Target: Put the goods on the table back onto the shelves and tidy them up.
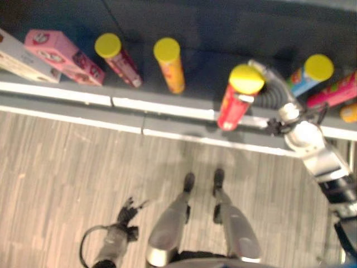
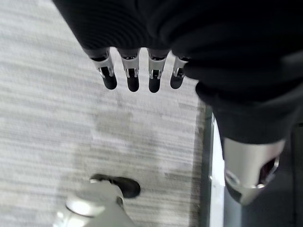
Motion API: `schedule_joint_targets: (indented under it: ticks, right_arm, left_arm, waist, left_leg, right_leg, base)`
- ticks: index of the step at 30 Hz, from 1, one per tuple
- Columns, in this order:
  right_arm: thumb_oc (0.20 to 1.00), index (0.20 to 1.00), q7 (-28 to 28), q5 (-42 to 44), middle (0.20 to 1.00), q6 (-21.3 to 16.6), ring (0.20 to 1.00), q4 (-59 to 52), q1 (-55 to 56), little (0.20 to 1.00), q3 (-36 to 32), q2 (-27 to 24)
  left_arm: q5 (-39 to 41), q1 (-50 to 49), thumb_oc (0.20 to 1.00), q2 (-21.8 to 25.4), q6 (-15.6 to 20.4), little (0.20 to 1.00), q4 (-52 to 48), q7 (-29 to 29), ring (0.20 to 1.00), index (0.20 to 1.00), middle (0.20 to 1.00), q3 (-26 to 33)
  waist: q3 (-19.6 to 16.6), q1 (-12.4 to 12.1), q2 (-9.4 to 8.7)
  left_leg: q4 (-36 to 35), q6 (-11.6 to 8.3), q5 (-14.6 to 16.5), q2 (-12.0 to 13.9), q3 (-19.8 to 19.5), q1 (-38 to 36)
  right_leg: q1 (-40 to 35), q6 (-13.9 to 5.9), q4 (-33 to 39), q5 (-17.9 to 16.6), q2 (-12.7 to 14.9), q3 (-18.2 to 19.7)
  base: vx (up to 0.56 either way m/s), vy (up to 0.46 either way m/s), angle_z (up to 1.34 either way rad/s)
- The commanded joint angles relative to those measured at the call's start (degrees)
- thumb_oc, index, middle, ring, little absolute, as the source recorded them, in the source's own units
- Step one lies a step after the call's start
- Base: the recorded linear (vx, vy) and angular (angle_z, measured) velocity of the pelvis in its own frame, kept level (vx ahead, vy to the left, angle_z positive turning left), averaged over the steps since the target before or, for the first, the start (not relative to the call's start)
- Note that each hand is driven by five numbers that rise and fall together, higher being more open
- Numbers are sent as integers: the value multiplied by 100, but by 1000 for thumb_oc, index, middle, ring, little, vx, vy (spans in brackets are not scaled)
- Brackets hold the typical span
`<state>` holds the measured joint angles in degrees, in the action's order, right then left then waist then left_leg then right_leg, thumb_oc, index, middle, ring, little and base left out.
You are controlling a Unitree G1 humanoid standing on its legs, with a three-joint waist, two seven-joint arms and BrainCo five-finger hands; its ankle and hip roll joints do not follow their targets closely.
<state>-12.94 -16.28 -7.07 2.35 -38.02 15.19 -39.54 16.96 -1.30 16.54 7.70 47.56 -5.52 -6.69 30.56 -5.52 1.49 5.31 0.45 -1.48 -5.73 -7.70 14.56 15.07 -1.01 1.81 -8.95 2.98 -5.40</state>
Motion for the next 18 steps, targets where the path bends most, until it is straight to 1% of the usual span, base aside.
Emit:
schedule_joint_targets:
  ticks: [1,2,3,4,5,8,10,13,18]
  right_arm:
    - [200,200,-854,-567,200,-85,200,-430,-544,200,-132,-30]
    - [200,200,-1129,-858,200,-7,200,-382,-739,200,-183,44]
    - [200,200,-1130,-858,200,-7,200,-381,-741,200,-182,44]
    - [200,200,-1398,-1110,200,95,200,-360,-883,200,-255,76]
    - [200,200,-1401,-1117,200,98,200,-362,-884,200,-255,77]
    - [200,200,-1698,-1579,200,296,200,-328,-1012,200,-300,29]
    - [200,200,-1740,-1645,200,379,200,-316,-1009,200,-305,8]
    - [200,200,-1799,-1616,200,394,200,-301,-885,200,-335,47]
    - [200,200,-1866,-1636,200,456,200,52,-835,200,-140,166]
  left_arm:
    - [62,-150,1000,283,145,1000,-68,-212,1000,1000,1000,-93]
    - [147,-127,1000,279,168,1000,-190,-290,1000,1000,1000,-163]
    - [147,-126,1000,278,168,1000,-191,-290,1000,1000,1000,-162]
    - [189,-71,1000,268,176,1000,-240,-337,1000,1000,1000,-208]
    - [189,-68,1000,268,174,1000,-241,-338,1000,1000,1000,-208]
    - [192,-2,1000,235,190,1000,-275,-437,1000,1000,1000,-270]
    - [177,39,1000,218,179,1000,-253,-445,1000,1000,1000,-287]
    - [160,64,1000,188,169,1000,-258,-474,1000,1000,1000,-320]
    - [194,108,1000,180,227,1000,-342,-546,1000,1000,1000,-373]
  waist:
    - [-322,-152,-169]
    - [-256,-179,-76]
    - [-259,-177,-76]
    - [-198,-198,-13]
    - [-200,-199,-12]
    - [-125,-203,53]
    - [-98,-190,66]
    - [-78,-177,63]
    - [-77,-188,44]
  left_leg:
    - [989,-390,796,402,-207,621]
    - [1037,-382,804,378,-196,713]
    - [1041,-382,805,378,-197,718]
    - [1106,-373,813,346,-195,809]
    - [1113,-373,815,345,-196,819]
    - [1162,-364,811,328,-203,943]
    - [1181,-369,806,324,-207,990]
    - [1169,-373,788,314,-205,1064]
    - [1066,-364,735,313,-195,1249]
  right_leg:
    - [-32,-721,-767,987,701,234]
    - [59,-712,-835,1021,723,227]
    - [63,-712,-837,1022,723,226]
    - [144,-706,-895,1042,734,228]
    - [153,-706,-901,1045,734,228]
    - [279,-717,-950,1052,777,199]
    - [310,-722,-962,1052,806,178]
    - [375,-732,-952,1037,822,159]
    - [640,-758,-909,956,829,128]
  base:
    - [-62,-4,5]
    - [-30,3,4]
    - [-50,8,7]
    - [-20,6,8]
    - [-33,2,15]
    - [-22,-4,11]
    - [-21,-2,7]
    - [-8,4,3]
    - [0,0,0]
